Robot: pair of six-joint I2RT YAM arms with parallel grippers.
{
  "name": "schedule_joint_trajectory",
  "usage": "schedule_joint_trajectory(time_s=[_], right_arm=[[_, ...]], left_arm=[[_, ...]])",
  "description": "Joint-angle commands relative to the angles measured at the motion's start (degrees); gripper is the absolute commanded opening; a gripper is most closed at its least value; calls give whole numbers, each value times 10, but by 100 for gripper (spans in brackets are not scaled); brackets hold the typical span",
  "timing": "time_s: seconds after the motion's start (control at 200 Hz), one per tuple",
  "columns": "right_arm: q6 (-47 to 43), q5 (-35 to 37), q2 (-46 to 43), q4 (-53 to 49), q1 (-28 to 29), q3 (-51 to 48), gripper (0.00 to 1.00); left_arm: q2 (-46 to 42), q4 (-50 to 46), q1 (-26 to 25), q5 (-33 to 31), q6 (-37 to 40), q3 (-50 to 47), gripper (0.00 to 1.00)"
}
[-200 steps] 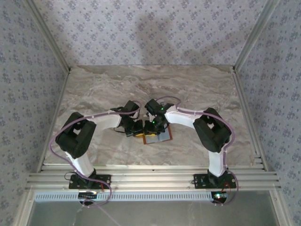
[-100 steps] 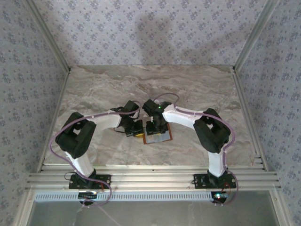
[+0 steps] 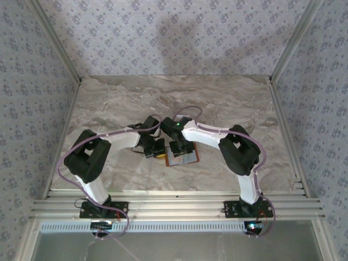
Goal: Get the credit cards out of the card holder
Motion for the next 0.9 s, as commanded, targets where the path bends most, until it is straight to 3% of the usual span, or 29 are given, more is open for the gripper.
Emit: schedule_joint_trajectory(time_s=[0.0, 0.275, 0.69, 0.894], right_arm=[[14, 53, -17, -53, 6, 12, 41], [9, 73, -53, -69, -20, -9, 42], [5, -67, -82, 61, -88, -128, 43], [3, -124, -94, 119, -109, -187, 35]], left_arm=[[-11, -38, 4, -21, 12, -8, 2], [-6, -43, 5, -21, 16, -2, 2], [3, -55, 5, -22, 25, 18, 2], [11, -72, 5, -29, 35, 49, 2]])
